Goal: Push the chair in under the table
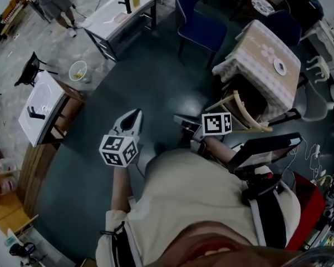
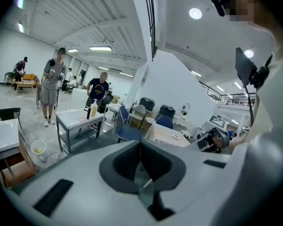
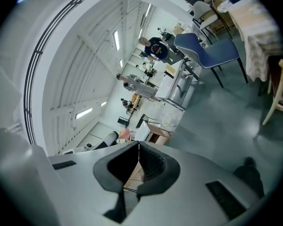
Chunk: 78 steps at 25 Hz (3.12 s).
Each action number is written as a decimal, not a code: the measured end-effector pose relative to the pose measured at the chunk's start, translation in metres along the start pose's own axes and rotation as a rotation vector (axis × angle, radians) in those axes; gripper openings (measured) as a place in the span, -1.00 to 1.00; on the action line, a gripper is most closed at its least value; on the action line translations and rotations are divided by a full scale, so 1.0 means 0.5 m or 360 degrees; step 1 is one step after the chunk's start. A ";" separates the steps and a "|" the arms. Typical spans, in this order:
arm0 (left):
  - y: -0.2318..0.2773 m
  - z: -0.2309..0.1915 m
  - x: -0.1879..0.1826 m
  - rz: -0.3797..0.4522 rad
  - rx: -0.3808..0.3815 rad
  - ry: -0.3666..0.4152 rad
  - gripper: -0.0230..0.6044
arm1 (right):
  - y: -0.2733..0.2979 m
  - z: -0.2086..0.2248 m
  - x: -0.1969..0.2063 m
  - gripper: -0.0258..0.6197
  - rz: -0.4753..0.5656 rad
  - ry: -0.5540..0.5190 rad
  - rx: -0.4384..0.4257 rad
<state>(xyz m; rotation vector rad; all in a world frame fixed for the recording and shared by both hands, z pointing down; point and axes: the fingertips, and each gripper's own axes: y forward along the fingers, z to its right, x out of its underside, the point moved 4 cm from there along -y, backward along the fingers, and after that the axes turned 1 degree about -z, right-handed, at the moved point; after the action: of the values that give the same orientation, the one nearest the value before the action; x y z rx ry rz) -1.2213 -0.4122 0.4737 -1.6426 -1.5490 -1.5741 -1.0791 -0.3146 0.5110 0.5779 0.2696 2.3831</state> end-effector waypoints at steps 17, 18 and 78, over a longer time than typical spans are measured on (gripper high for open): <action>0.106 -0.086 -0.039 -0.0188 0.0059 0.0003 -0.90 | 0.057 0.050 -0.105 -0.88 0.0078 0.0158 0.0013; 0.126 -0.085 -0.045 -0.0206 0.0057 0.0007 -0.90 | 0.056 0.059 -0.124 -0.88 0.0091 0.0172 -0.0001; 0.756 -0.305 -0.489 -0.0315 0.0599 0.0356 -0.90 | 0.124 0.180 -0.754 -0.88 0.0839 0.0311 0.0186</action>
<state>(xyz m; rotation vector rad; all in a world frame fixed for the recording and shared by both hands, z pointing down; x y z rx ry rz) -0.9039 -0.7655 0.4543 -1.1037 -1.7942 -1.3936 -0.8139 -0.6026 0.4849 0.5154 0.3813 2.9572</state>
